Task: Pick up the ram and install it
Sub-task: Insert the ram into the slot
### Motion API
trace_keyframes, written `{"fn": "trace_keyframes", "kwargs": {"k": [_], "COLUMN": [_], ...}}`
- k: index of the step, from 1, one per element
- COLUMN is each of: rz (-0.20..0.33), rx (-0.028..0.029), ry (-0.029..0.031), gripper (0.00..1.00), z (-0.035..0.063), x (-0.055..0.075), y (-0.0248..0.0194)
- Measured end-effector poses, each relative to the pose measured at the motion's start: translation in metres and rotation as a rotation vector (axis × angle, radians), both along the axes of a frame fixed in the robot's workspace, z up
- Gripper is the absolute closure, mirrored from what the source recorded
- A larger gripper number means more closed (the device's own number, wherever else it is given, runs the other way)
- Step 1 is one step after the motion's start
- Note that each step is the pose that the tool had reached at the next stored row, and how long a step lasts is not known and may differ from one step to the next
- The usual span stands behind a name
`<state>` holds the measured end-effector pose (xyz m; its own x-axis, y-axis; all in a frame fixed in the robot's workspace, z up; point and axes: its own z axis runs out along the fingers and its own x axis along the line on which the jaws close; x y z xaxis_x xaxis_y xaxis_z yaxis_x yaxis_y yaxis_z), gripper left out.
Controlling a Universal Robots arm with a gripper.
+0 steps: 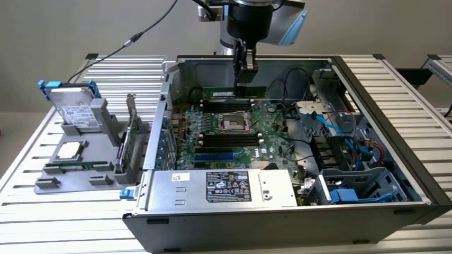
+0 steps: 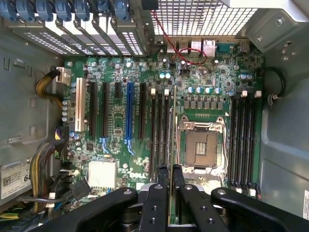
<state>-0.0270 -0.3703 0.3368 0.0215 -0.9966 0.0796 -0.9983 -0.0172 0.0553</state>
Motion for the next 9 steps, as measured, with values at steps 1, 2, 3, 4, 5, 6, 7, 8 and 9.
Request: {"fn": "trace_keyframes", "kwargs": {"k": [1, 2, 3, 4, 5, 6, 7, 8, 9], "rz": [0.000, 0.001, 0.001, 0.001, 0.001, 0.001, 0.001, 0.001, 0.001], "rx": [-0.0001, -0.0001, 0.0000, -0.0001, 0.0000, 0.0000, 0.0000, 0.0001, 0.0003], "ry": [0.0001, 0.0002, 0.0004, 0.0008, 0.0011, 0.0015, 0.0022, 0.0029, 0.0035], "gripper": [0.86, 0.86, 0.86, 0.86, 0.86, 0.86, 0.86, 0.86, 0.86], "z": [-0.0013, -0.0028, -0.0045, -0.0063, -0.0081, -0.0099, -0.0117, -0.0134, -0.0153], "x": [0.000, 0.000, -0.001, -0.001, -0.001, -0.001, -0.001, -0.001, -0.001], "y": [0.0000, 0.0000, 0.0000, -0.0002, -0.0003, -0.0007, -0.0014, -0.0022, -0.0030]}}
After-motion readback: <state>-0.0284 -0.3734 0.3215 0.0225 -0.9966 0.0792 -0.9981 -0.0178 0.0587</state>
